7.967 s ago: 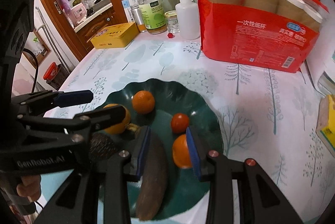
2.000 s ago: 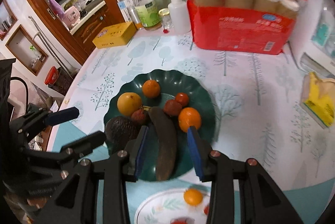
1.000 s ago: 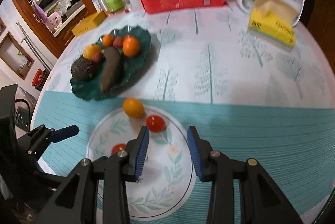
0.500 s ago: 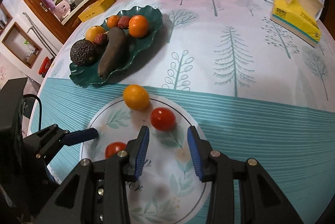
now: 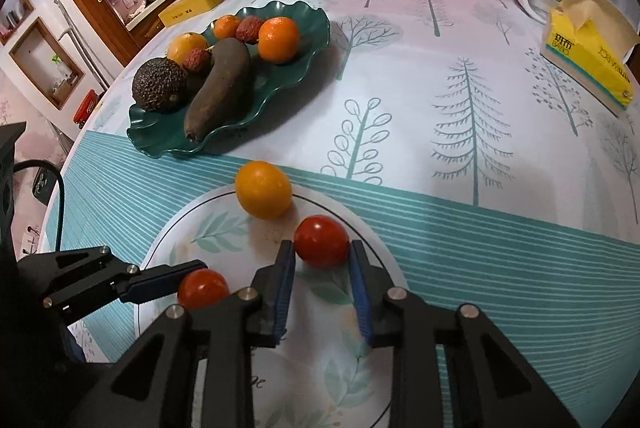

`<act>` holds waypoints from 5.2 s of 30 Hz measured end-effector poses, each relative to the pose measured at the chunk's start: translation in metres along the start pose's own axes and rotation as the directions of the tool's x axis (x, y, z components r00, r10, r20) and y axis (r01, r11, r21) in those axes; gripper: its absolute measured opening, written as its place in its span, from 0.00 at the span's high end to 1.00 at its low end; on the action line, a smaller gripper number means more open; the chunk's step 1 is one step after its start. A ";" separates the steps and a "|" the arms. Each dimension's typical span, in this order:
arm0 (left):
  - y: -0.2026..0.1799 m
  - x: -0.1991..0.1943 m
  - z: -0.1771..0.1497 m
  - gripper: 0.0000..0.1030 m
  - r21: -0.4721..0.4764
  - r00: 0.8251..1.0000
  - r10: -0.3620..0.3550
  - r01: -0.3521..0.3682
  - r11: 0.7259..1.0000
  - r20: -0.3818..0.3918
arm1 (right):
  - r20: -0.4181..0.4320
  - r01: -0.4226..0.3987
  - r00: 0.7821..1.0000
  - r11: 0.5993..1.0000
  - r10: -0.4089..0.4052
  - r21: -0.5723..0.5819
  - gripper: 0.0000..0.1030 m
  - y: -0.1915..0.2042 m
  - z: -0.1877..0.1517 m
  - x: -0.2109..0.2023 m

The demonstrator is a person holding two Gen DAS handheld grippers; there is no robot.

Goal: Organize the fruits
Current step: 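Grasp a red tomato with the left gripper while the right gripper grasps a cherry tomato, then carry the tomato in the left gripper while the right gripper carries the cherry tomato to the green plate, then release the tomato from the left gripper while the right gripper releases the cherry tomato, then move the right gripper to the small orange on the white plate, then grasp the small orange with the right gripper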

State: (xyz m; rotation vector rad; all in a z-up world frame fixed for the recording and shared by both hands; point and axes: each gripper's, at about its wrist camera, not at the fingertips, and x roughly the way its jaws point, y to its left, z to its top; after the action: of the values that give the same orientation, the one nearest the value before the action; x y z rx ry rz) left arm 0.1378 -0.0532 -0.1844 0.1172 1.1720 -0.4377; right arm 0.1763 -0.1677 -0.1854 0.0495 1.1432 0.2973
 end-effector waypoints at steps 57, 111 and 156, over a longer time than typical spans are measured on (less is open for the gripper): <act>0.132 -0.007 0.096 0.70 -0.388 0.995 0.094 -0.072 0.919 0.037 | 0.070 0.013 0.998 0.997 -0.008 -0.074 0.74 0.045 0.122 0.029; 0.099 -0.180 0.047 0.07 -0.339 0.950 0.158 -0.060 0.939 0.268 | 0.312 0.099 0.947 0.994 -0.080 -0.047 0.53 0.081 0.082 -0.144; 0.128 -0.026 -0.013 0.03 -0.453 0.980 0.201 -0.184 0.872 -0.011 | 0.037 0.015 0.999 0.992 -0.010 -0.125 0.69 0.036 0.030 0.022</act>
State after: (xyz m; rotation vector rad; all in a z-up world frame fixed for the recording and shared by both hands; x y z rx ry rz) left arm 0.1689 0.0745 -0.1835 -0.1791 1.1846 0.0185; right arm 0.2045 -0.1243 -0.1860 -0.0629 1.0861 0.3556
